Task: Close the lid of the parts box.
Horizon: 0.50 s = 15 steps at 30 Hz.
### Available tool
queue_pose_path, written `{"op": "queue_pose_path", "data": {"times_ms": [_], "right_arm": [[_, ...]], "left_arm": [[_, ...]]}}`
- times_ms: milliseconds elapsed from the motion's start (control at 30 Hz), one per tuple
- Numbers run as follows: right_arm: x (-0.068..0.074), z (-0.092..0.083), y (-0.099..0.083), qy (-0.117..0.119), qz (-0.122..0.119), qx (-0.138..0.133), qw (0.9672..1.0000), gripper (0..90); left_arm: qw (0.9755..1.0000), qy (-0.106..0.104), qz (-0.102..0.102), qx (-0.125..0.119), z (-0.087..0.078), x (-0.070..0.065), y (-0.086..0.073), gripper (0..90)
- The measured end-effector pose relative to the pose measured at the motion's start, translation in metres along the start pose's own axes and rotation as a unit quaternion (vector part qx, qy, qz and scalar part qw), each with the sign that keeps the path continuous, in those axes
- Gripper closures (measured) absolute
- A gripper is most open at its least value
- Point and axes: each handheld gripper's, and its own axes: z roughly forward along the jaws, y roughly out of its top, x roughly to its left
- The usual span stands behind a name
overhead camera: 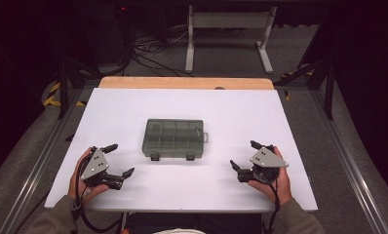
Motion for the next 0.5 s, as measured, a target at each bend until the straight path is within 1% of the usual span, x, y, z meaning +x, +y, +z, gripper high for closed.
{"op": "queue_pose_path", "data": {"times_ms": [167,300,333,500], "right_arm": [[0.0008,0.0011,0.0001,0.000,-0.003,0.001,1.0000,6.0],[0.0006,0.0008,-0.0008,0.001,-0.002,0.002,1.0000,6.3],[0.0004,0.0008,-0.0009,0.002,-0.002,0.002,1.0000,6.3],[0.0005,0.0018,-0.0006,0.001,-0.002,0.001,1.0000,6.3]], "left_arm": [[1.0000,-0.001,-0.001,0.000,0.0005,0.0009,-0.0002,4.5],[1.0000,-0.002,0.002,0.005,0.0024,0.0016,0.0002,4.5],[1.0000,-0.004,-0.002,0.004,0.0033,0.0013,-0.0001,4.5],[1.0000,-0.004,-0.003,0.007,0.0042,0.0016,-0.0007,4.5]]}}
